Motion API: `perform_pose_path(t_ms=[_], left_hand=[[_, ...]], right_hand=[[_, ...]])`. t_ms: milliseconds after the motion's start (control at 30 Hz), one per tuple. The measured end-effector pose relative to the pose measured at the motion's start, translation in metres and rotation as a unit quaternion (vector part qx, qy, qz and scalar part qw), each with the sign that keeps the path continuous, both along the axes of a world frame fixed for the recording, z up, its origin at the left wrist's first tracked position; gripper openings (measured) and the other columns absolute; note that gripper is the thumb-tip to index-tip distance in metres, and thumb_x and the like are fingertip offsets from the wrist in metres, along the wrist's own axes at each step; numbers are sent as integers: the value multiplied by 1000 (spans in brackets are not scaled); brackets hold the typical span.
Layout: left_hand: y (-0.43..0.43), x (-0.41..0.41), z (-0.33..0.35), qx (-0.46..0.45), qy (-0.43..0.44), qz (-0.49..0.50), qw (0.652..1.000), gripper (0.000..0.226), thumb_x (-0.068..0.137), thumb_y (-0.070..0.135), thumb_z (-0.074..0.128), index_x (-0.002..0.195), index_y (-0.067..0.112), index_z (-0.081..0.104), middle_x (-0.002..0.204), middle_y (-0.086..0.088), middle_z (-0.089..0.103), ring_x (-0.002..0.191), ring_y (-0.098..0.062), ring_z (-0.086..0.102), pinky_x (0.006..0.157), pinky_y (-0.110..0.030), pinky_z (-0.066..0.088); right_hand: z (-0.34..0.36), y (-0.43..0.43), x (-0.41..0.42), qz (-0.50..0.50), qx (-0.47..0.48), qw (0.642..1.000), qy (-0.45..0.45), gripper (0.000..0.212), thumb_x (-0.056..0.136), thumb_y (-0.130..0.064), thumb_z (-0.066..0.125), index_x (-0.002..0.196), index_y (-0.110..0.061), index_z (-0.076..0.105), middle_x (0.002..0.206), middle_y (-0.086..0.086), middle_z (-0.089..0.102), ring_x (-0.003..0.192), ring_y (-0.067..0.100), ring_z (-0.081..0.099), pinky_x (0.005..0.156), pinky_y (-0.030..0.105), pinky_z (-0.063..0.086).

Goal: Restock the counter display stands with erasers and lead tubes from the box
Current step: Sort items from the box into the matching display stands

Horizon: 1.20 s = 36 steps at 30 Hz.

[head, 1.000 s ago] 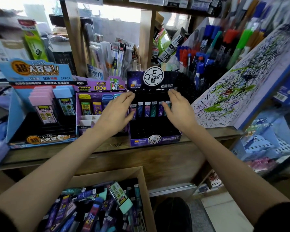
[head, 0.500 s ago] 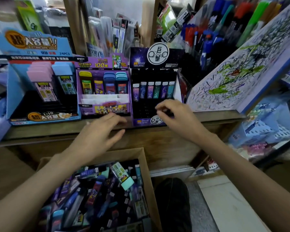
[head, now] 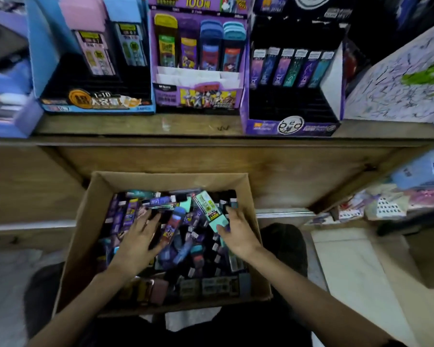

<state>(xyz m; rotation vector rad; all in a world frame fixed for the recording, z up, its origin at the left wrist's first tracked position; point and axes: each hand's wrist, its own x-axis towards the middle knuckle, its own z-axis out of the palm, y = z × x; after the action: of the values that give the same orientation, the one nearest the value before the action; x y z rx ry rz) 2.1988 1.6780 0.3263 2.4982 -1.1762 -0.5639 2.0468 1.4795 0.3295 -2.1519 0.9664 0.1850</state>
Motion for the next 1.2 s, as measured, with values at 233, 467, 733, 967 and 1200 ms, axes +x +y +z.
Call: perform_pose_path(t_ms=[233, 467, 733, 967, 1200], left_hand=[[3, -9, -34, 57, 19, -9, 998, 71, 93, 38, 51, 150, 16, 14, 158, -11, -1, 146, -26, 1, 117, -38, 13], [-4, -13, -34, -9, 58, 29, 998, 49, 91, 29, 58, 135, 8, 46, 137, -14, 44, 126, -30, 40, 104, -33, 31], [-28, -16, -39, -44, 161, 213, 963, 53, 77, 29, 76, 115, 3, 49, 118, -19, 53, 104, -33, 53, 82, -39, 45], [-33, -21, -42, -61, 179, 260, 947, 61, 75, 30, 77, 118, 0, 47, 118, -19, 48, 98, -26, 47, 79, -35, 41], [-28, -25, -43, -42, 197, 271, 941, 48, 75, 21, 78, 108, 1, 50, 105, -15, 59, 98, -30, 56, 75, -32, 42]], right_hand=[[-38, 5, 25, -12, -111, 993, 28, 67, 99, -40, 36, 149, -3, 11, 157, 14, 4, 145, 24, 4, 116, 31, 6], [-54, 30, -2, 104, -158, 981, -43, 58, 100, -36, 35, 150, -12, 16, 158, 1, 8, 146, 16, 4, 116, 28, 0], [-39, 18, 8, -81, -43, 988, -122, 40, 93, -14, 55, 132, -7, 47, 135, 10, 41, 125, 21, 40, 98, 9, 25], [-33, -1, 26, -105, 90, 989, -60, 39, 86, -17, 67, 118, -1, 54, 111, 9, 63, 104, 21, 59, 93, 31, 45], [-30, 1, 28, -47, 92, 995, -10, 57, 78, -19, 75, 125, -7, 46, 118, 7, 59, 111, 20, 55, 90, 27, 45]])
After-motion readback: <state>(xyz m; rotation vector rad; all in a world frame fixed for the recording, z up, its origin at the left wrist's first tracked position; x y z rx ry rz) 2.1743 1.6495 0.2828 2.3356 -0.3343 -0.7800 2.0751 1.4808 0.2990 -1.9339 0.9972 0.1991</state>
